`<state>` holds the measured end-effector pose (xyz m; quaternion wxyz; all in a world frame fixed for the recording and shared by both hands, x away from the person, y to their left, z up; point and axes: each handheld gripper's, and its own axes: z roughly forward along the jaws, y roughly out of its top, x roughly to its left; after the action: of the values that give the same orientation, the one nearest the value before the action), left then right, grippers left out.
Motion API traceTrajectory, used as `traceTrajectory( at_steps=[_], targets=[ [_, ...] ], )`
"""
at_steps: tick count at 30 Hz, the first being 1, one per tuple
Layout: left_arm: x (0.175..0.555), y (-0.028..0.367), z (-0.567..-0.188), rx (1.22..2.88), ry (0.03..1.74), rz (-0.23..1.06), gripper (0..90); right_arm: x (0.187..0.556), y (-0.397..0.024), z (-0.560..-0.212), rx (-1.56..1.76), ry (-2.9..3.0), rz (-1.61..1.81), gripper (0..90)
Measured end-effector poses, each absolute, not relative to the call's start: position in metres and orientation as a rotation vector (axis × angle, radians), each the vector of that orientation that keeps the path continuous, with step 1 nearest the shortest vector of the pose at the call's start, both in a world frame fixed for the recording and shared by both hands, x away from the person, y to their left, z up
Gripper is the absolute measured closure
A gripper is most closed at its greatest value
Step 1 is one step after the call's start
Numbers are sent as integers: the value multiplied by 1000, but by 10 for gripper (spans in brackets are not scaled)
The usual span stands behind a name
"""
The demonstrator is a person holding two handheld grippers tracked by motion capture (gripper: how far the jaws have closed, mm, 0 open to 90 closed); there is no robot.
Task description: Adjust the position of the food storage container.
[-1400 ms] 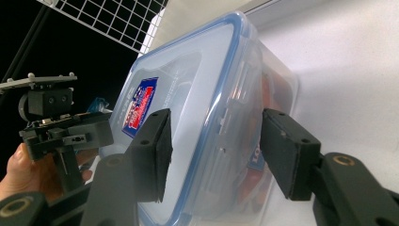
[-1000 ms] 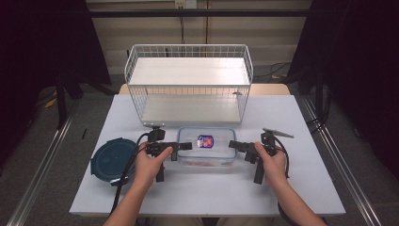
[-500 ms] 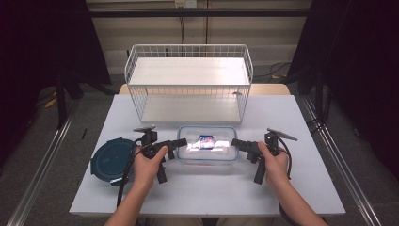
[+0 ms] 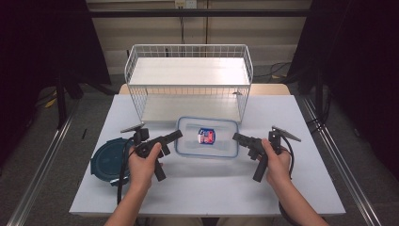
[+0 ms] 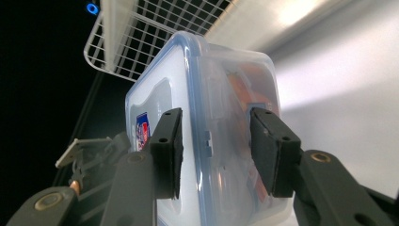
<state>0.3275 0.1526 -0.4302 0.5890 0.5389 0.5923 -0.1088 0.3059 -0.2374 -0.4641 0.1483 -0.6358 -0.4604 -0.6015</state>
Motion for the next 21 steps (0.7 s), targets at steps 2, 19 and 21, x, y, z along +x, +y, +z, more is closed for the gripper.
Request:
traceTrajectory(
  at_steps=[2,19,21],
  targets=[
    [327,153,-428,1247,1370,-252,572,306,-237,-463,-1822,-1316,-1743,564],
    [315,157,-398,1165,1261,-202,584,307,-232,-438,-1748,-1104,-2009,589],
    [315,157,-395,1142,1265,-207,585,308,-231,-434,-1747,-1092,-2016,590]
  ],
)
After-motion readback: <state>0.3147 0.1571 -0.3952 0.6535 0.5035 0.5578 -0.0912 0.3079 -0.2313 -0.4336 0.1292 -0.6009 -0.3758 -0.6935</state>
